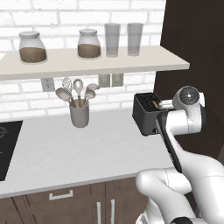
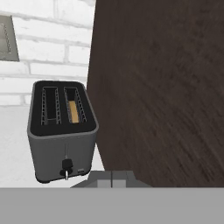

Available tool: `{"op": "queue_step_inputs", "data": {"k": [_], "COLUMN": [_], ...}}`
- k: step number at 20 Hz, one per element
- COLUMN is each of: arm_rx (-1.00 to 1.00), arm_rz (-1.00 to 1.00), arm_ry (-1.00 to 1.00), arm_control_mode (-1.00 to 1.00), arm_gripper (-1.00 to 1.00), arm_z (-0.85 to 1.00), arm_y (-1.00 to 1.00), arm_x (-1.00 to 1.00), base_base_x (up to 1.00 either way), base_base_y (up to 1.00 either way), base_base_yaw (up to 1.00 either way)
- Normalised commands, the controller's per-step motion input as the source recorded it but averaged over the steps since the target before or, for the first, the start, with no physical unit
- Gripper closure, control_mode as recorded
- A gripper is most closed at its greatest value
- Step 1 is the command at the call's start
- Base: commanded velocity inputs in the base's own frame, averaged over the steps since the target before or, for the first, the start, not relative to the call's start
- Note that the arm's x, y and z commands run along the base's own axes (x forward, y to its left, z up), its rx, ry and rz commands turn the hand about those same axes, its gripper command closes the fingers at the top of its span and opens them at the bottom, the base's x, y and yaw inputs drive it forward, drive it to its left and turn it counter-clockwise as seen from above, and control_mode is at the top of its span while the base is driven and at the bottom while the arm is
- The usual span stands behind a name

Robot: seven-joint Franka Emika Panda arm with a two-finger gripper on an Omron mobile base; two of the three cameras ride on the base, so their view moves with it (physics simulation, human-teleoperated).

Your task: Start the toaster. Once the lever pops up, take the bread to the plate on the dining counter.

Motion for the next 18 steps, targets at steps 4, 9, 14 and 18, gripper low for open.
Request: {"op": "queue_step_inputs", "data": {"k": [4, 9, 14, 18], "arm_rx": [0.0, 0.0, 0.0, 0.0], "arm_rz": [0.0, 0.0, 0.0, 0.0], "arm_ry": [0.0, 0.0, 0.0, 0.0], "arm_control_mode": [-1.0, -1.0, -1.0, -1.0], "arm_gripper": [1.0, 1.0, 1.0, 1.0], "arm_z": [0.0, 0.0, 0.0, 0.0], "arm_y": [0.0, 0.0, 0.0, 0.0], "arm_x": [0.0, 0.0, 0.0, 0.0], "base_base_x": [0.0, 0.0, 0.0, 0.0], "base_base_y": [0.0, 0.0, 0.0, 0.0], "base_base_yaw": [0.0, 0.0, 0.0, 0.0]}}
